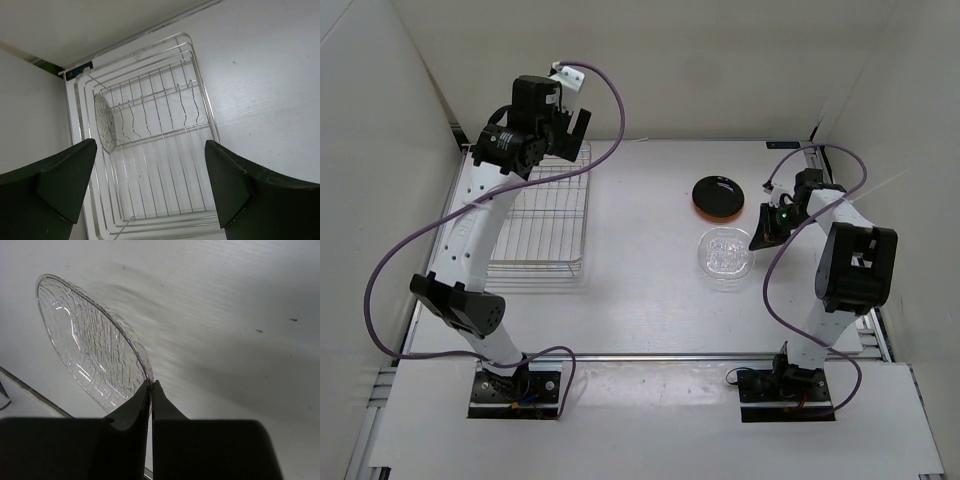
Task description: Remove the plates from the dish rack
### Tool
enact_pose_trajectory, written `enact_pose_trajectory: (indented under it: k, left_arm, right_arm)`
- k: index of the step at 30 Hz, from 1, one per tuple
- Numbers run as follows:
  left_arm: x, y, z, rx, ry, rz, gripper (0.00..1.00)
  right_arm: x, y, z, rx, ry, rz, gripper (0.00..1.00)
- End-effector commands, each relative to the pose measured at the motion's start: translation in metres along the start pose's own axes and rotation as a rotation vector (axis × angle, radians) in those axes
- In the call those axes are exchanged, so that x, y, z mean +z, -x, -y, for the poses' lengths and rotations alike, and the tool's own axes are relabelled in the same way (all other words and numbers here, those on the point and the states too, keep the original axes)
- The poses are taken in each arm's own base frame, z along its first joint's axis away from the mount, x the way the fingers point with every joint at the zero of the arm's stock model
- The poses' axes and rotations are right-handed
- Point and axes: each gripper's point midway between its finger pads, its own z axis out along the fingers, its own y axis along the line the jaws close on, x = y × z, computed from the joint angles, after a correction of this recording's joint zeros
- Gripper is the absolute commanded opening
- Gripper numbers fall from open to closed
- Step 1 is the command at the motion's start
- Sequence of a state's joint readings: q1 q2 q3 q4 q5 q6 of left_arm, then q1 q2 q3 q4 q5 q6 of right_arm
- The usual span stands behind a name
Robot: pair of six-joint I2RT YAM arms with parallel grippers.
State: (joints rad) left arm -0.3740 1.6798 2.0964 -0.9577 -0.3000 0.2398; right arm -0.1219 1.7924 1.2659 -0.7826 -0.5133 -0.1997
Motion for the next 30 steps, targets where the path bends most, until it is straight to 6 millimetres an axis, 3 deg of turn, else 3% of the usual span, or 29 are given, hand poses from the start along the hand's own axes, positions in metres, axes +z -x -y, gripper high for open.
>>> enact_pose_trajectory:
  k: [1, 9, 20, 24, 27, 30]
  left_arm:
    - [-0.015, -0.002, -0.003, -0.059, -0.038, 0.011, 1.00]
    - [-0.030, -0.007, -0.007, -0.066, -0.046, 0.021, 1.00]
    - [-0.035, -0.013, -0.011, -0.070, -0.039, 0.016, 1.00]
    - [-0.038, -0.014, -0.013, -0.070, -0.030, 0.014, 1.00]
    - [-0.033, -0.022, -0.013, -0.069, -0.027, -0.007, 1.00]
    - [-0.027, -0.031, -0.013, -0.070, -0.023, -0.026, 1.00]
  right_arm:
    - [0.008, 0.016, 0.007, -0.038, -0.012, 0.008, 0.00]
    - [0.023, 0.032, 0.012, -0.033, 0.013, 0.003, 0.00]
    - [0.040, 0.029, 0.016, -0.017, 0.019, -0.054, 0.06]
    - [0.043, 0.027, 0.020, -0.022, 0.011, -0.064, 0.13]
    - [0.043, 0.027, 0.020, -0.022, 0.011, -0.064, 0.26]
    - [0.030, 0.037, 0.015, -0.045, -0.007, -0.031, 0.41]
